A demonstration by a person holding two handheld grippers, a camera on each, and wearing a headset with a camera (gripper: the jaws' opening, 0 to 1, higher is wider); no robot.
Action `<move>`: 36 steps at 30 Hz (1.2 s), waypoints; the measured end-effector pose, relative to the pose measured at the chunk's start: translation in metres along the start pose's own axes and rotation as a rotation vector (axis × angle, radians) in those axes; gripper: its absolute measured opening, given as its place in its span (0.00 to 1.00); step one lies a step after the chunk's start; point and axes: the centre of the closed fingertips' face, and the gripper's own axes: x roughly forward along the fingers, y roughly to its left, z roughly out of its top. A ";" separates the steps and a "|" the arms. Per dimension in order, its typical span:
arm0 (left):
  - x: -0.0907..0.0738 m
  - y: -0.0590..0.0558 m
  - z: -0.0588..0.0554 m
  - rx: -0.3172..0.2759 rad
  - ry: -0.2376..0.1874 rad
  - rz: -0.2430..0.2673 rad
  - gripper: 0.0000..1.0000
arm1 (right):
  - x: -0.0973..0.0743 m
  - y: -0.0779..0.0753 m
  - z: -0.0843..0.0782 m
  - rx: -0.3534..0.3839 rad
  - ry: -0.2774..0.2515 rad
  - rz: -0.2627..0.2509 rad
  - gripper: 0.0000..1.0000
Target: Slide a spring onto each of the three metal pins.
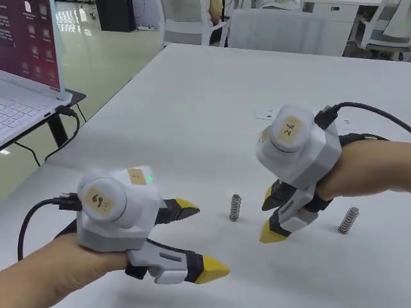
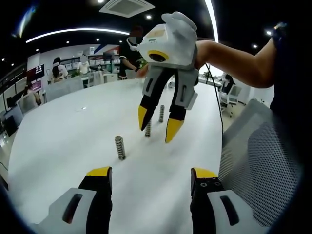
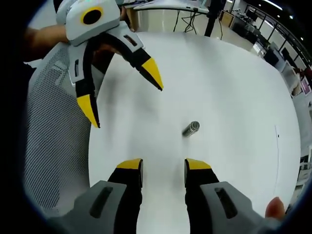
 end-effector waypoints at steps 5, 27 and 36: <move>0.000 -0.001 0.000 0.002 0.002 -0.003 0.61 | -0.004 0.004 -0.004 0.024 -0.024 -0.007 0.33; 0.000 -0.001 0.001 -0.012 -0.007 -0.005 0.63 | -0.030 0.027 -0.015 0.168 -0.210 -0.057 0.33; 0.001 -0.001 0.001 -0.020 -0.010 -0.006 0.63 | -0.040 0.030 -0.030 0.263 -0.309 -0.088 0.33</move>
